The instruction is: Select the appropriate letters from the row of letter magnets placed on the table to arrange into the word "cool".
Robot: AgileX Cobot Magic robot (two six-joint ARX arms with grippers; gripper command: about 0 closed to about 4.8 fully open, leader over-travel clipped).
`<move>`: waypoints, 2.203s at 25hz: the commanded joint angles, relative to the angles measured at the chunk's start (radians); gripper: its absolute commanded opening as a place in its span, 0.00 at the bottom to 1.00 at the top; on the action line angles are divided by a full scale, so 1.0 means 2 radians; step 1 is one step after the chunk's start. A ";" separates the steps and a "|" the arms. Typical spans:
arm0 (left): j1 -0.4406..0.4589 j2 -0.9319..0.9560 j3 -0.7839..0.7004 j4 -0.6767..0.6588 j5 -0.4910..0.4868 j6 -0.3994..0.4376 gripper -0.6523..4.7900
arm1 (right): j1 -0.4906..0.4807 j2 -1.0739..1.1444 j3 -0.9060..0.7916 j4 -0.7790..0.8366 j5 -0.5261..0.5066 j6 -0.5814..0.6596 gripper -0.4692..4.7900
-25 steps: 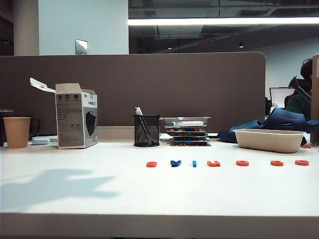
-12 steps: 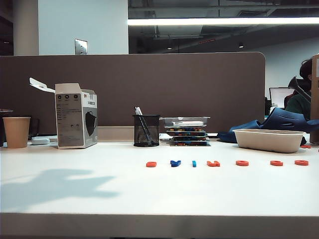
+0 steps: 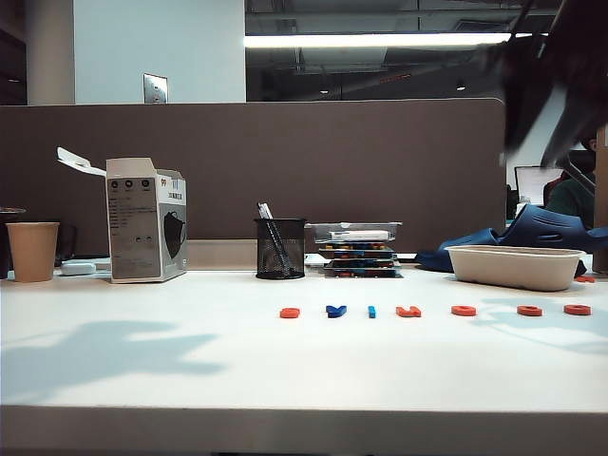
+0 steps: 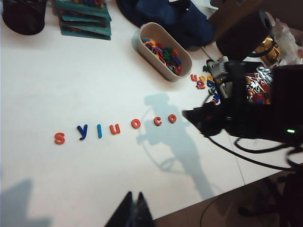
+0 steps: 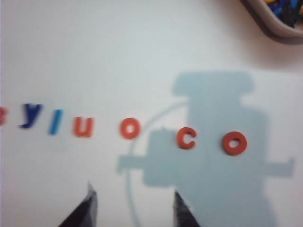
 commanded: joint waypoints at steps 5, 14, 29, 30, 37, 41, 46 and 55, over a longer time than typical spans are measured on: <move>0.000 -0.001 0.002 0.005 -0.001 0.004 0.11 | 0.016 0.101 0.005 0.017 0.035 0.015 0.48; 0.000 -0.001 0.002 0.005 -0.001 0.004 0.11 | 0.016 0.154 0.005 0.046 0.053 0.020 0.48; 0.000 -0.001 0.002 0.001 -0.001 0.004 0.11 | 0.015 0.184 0.006 0.070 0.075 0.018 0.47; 0.000 -0.001 0.002 0.001 -0.001 0.004 0.11 | 0.015 0.187 0.006 0.069 0.075 0.018 0.47; 0.000 -0.001 0.002 0.001 -0.001 0.004 0.11 | 0.013 0.190 0.006 0.067 0.093 0.018 0.47; 0.000 -0.001 0.002 0.001 -0.001 0.004 0.11 | 0.009 0.192 0.006 0.065 0.092 0.018 0.47; 0.000 -0.001 0.002 0.001 -0.001 0.004 0.11 | 0.008 0.201 0.006 0.060 0.082 0.020 0.47; 0.000 -0.001 0.002 0.001 -0.002 0.004 0.11 | 0.008 0.204 0.006 0.057 0.082 0.020 0.47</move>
